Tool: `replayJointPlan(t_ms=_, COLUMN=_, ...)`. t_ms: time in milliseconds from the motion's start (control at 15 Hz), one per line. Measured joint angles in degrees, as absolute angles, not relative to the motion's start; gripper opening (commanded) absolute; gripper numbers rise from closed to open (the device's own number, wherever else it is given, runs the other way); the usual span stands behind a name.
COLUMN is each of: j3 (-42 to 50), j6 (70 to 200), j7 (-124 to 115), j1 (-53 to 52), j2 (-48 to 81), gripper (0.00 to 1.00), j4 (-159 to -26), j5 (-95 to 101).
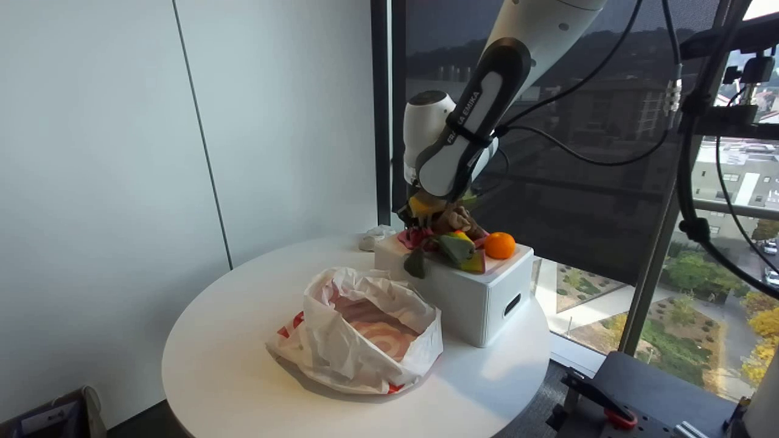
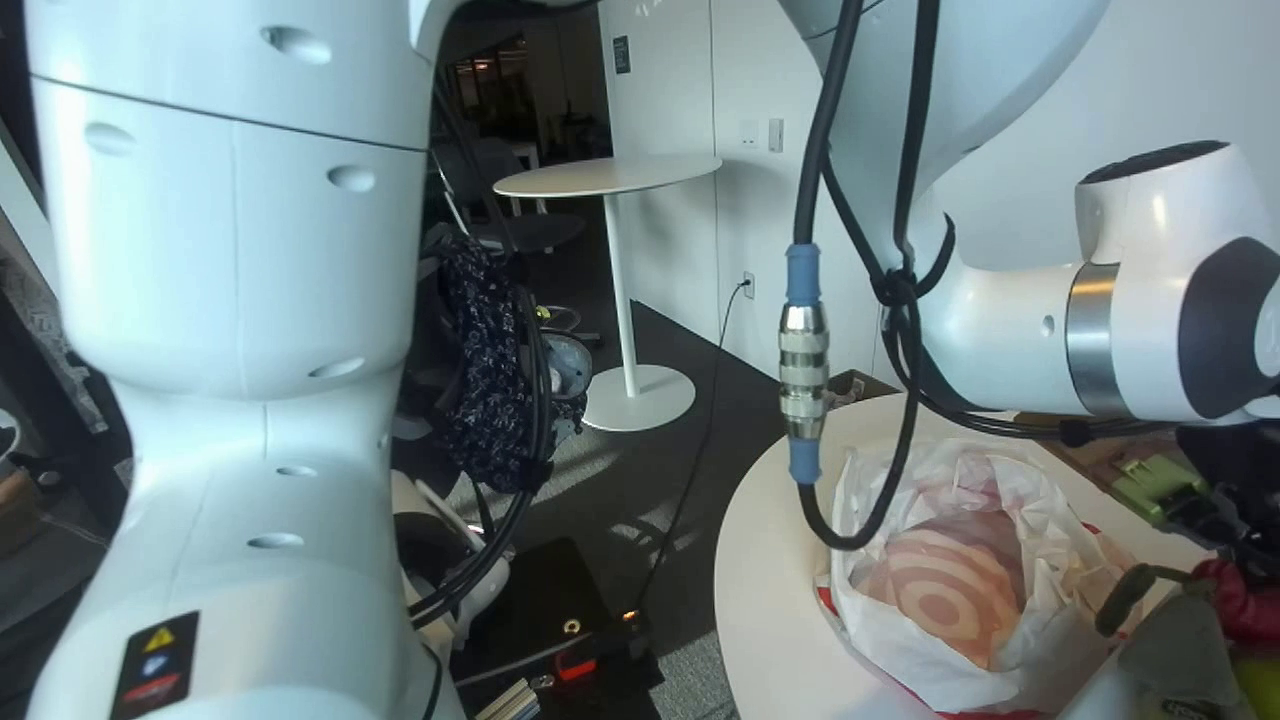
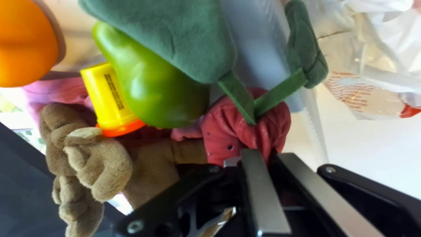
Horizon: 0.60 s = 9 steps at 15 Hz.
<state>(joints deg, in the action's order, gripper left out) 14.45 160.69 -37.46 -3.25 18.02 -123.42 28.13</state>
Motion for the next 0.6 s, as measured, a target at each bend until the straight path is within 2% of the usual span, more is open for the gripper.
replayJointPlan(t_ms=400, j3=4.22, j6=160.47, j7=-15.98, j1=0.35, j2=13.29, gripper=0.09, j4=-126.78, j5=4.72)
replayJointPlan(t_ms=600, j3=-2.98, j6=154.87, j7=-2.72, j1=4.07, j2=9.75, gripper=0.09, j4=-128.52, j5=-7.57)
